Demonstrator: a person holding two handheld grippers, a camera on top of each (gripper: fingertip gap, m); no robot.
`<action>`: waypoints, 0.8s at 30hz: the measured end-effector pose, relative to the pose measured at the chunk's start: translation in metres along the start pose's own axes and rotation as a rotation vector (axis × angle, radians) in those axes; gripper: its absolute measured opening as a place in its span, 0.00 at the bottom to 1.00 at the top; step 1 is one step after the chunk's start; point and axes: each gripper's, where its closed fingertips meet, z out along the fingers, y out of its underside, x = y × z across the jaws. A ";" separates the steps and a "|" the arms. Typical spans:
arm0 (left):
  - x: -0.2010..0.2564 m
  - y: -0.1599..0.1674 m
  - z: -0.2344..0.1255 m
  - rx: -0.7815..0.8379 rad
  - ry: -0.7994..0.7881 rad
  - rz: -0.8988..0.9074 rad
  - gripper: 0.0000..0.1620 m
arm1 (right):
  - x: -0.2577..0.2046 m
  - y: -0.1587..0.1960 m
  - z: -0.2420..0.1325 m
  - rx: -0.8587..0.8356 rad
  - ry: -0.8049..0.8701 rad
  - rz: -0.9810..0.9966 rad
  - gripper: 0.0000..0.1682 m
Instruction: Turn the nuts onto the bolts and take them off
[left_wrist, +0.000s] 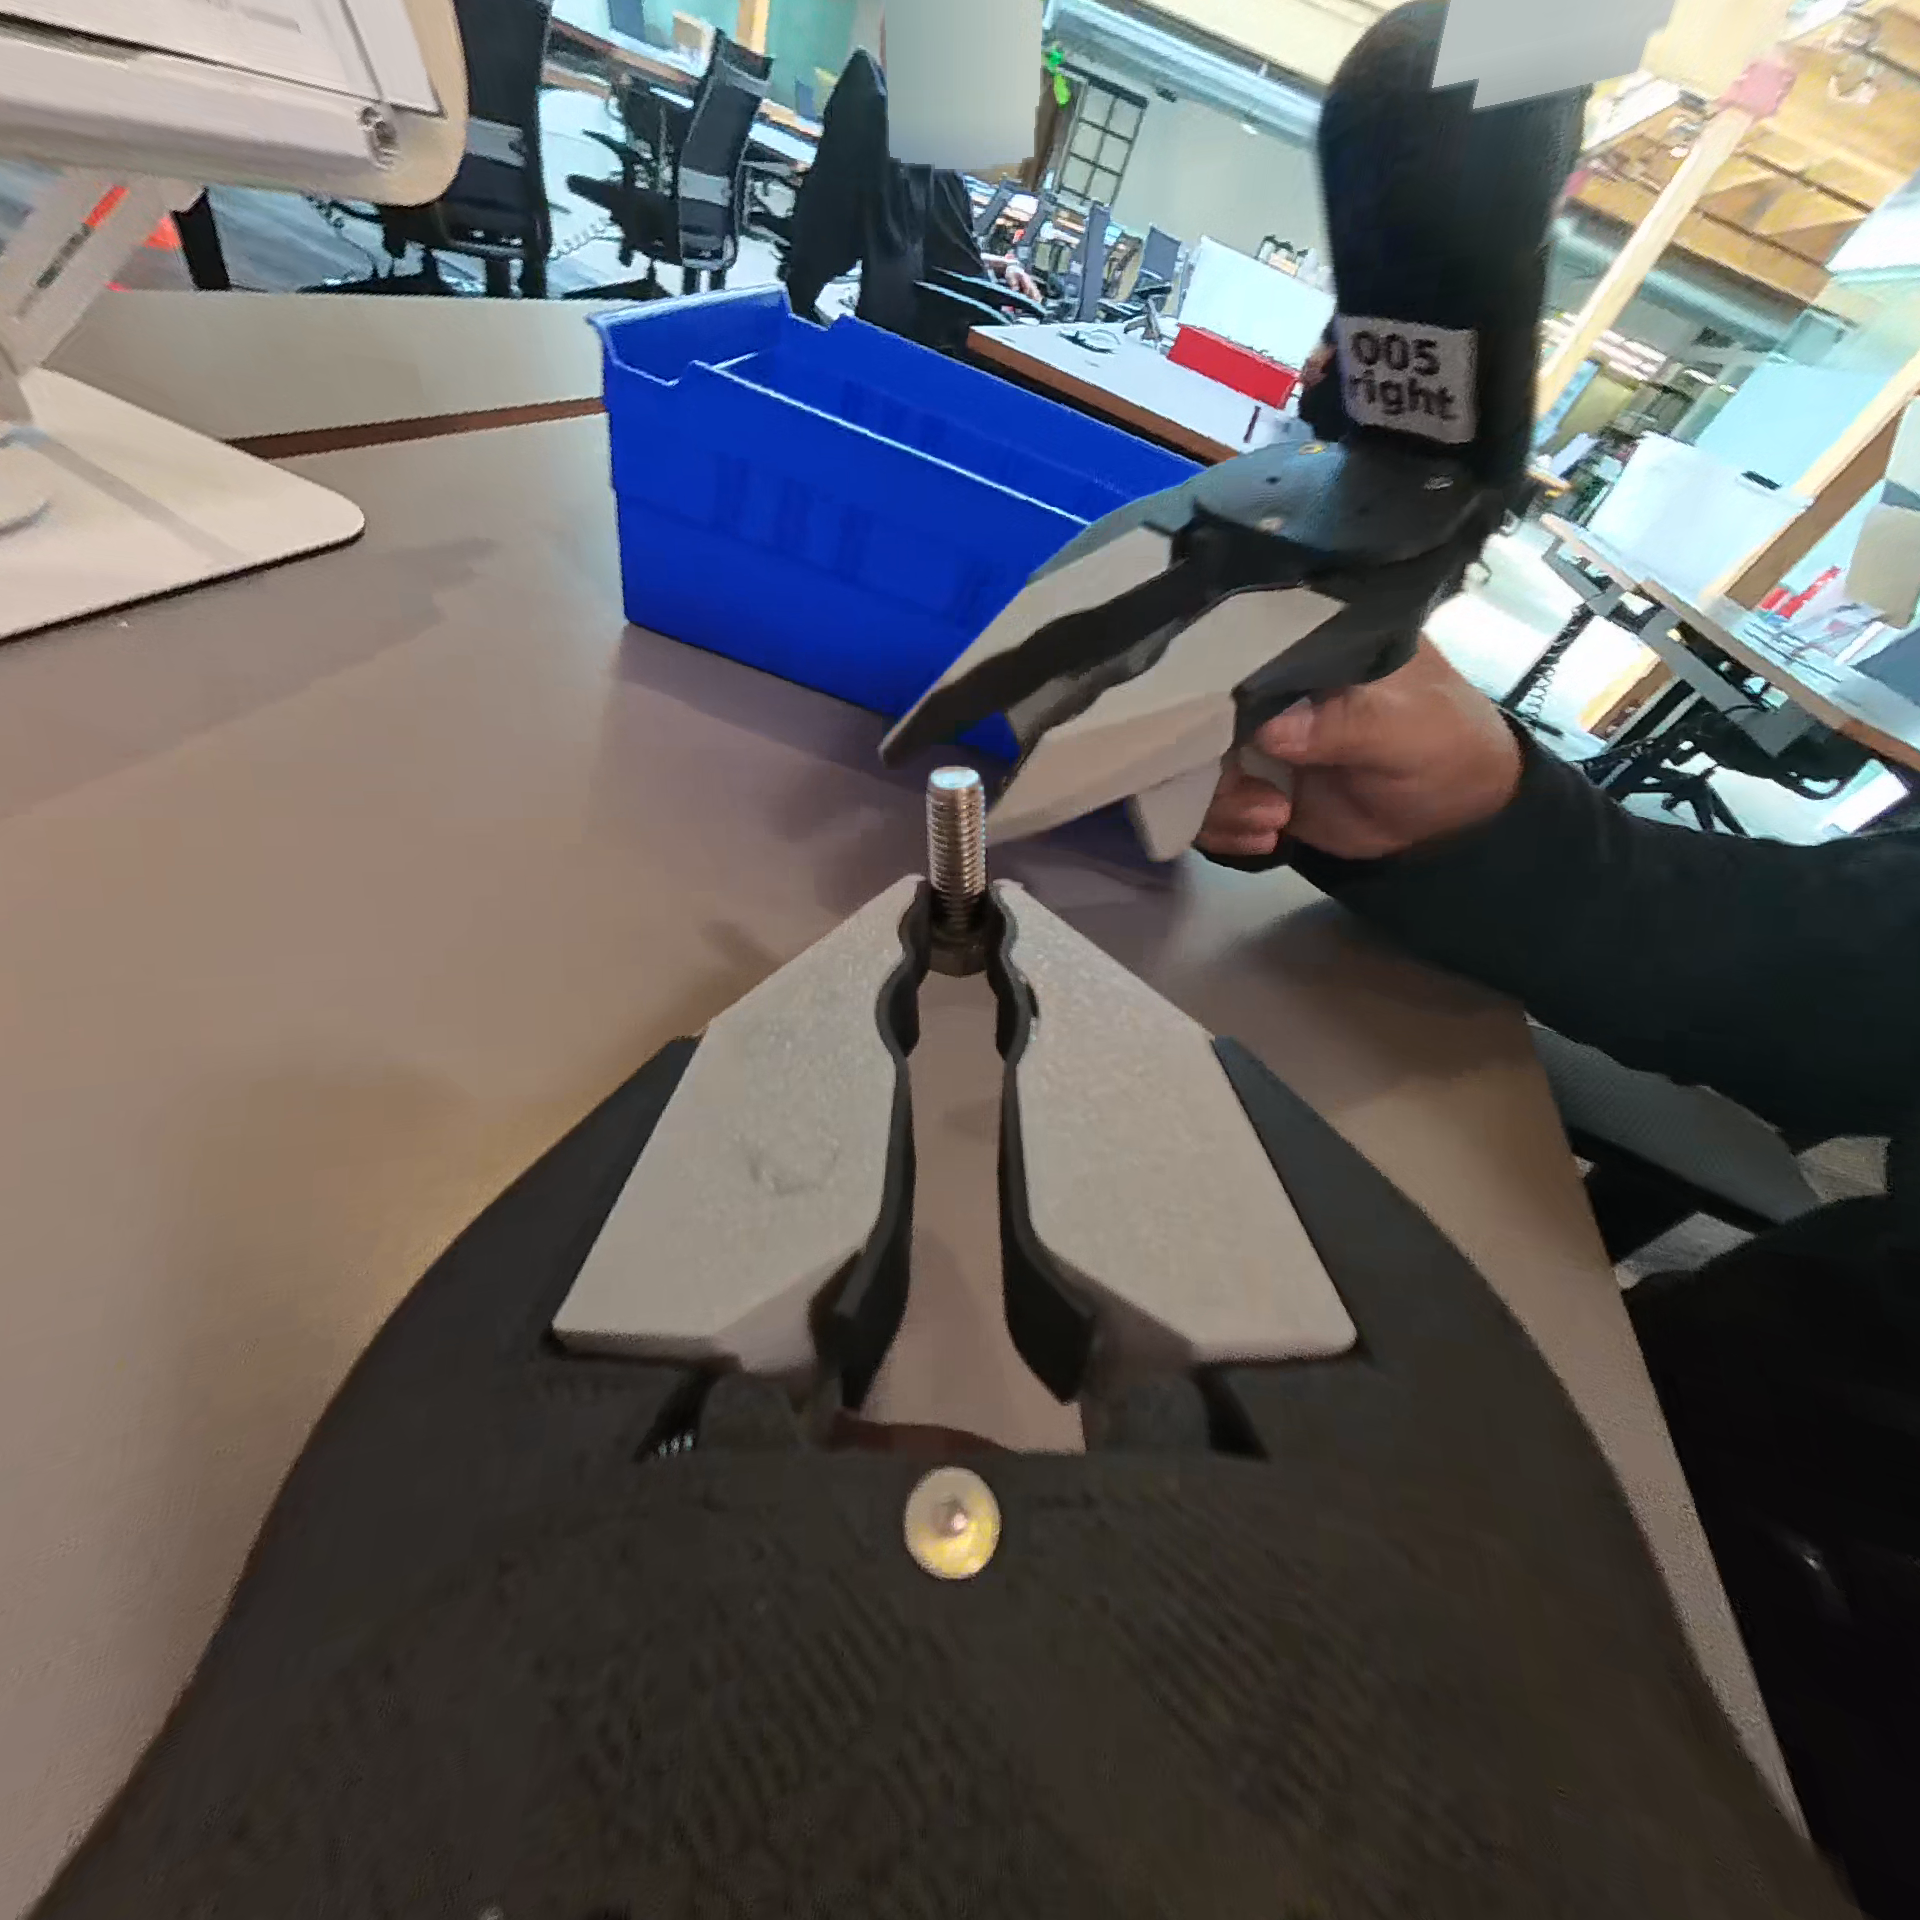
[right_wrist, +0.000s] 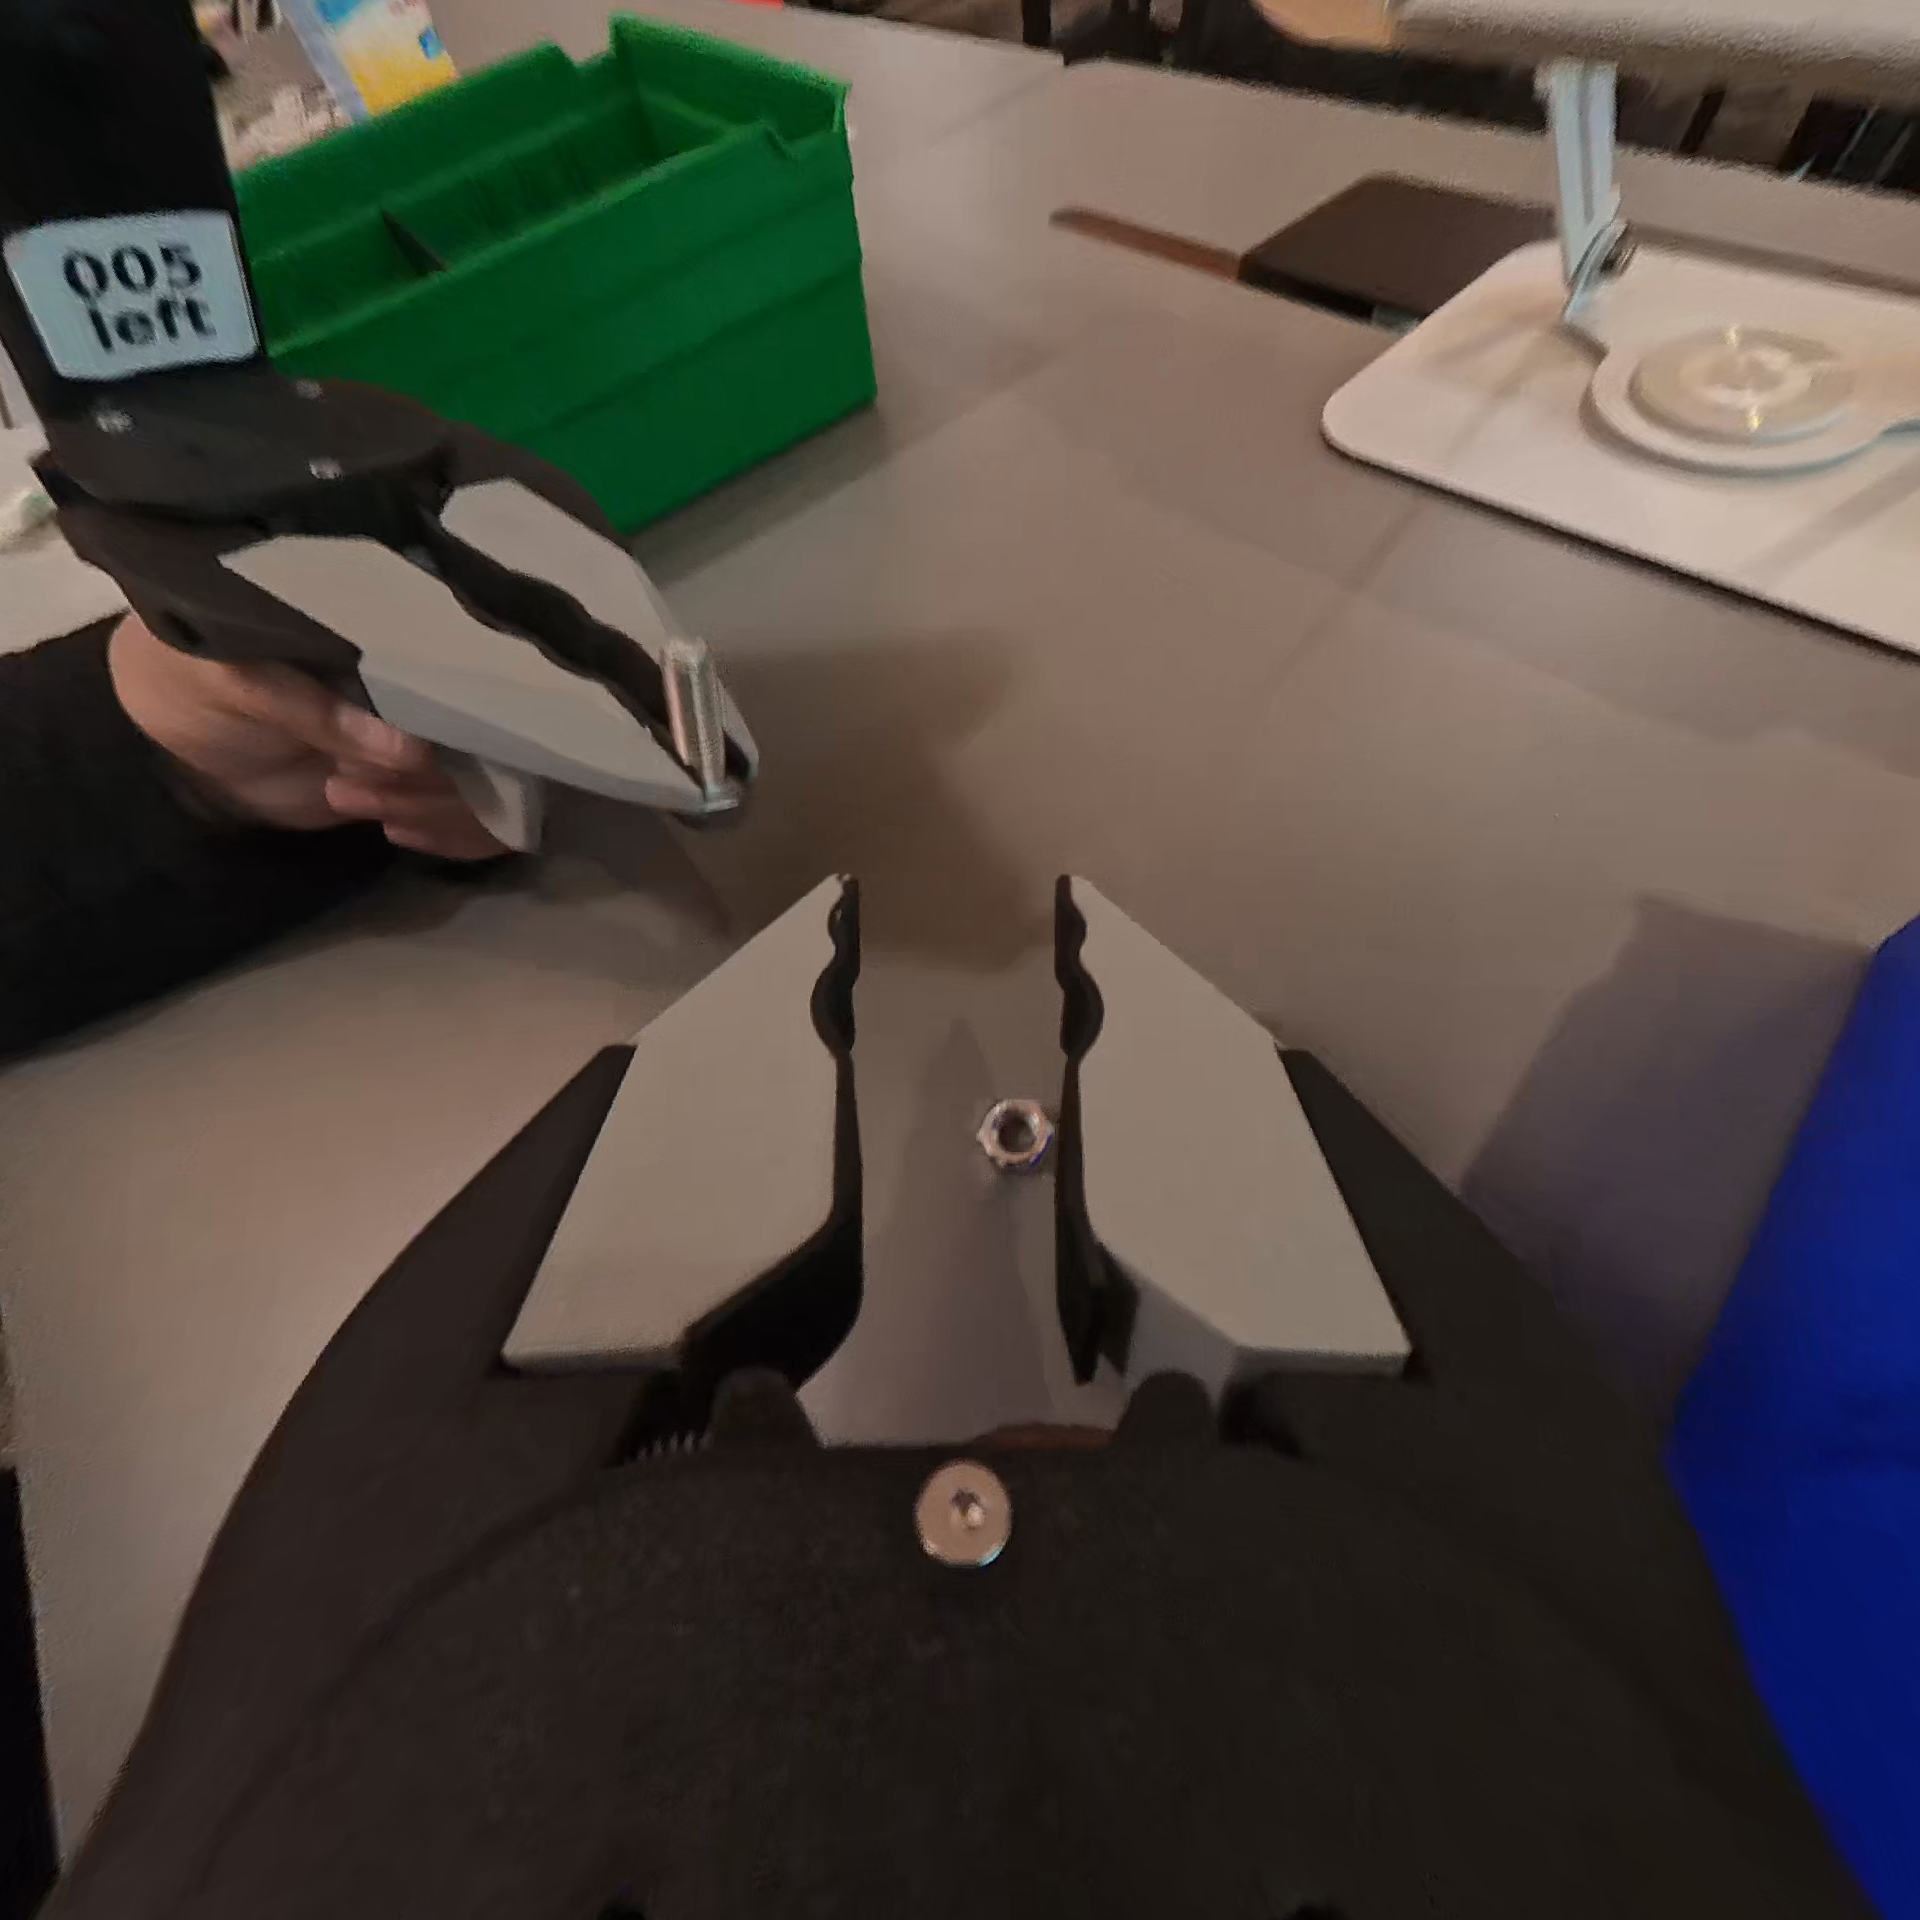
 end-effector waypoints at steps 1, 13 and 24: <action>0.002 0.001 0.000 -0.007 0.015 0.009 0.04 | -0.001 0.008 0.001 -0.037 -0.003 0.005 0.21; 0.018 0.011 -0.003 -0.072 0.134 0.021 0.04 | 0.006 0.065 -0.004 -0.243 -0.028 -0.153 0.18; 0.020 0.013 -0.001 -0.082 0.139 0.021 0.04 | 0.011 0.072 0.004 -0.264 -0.089 -0.218 0.11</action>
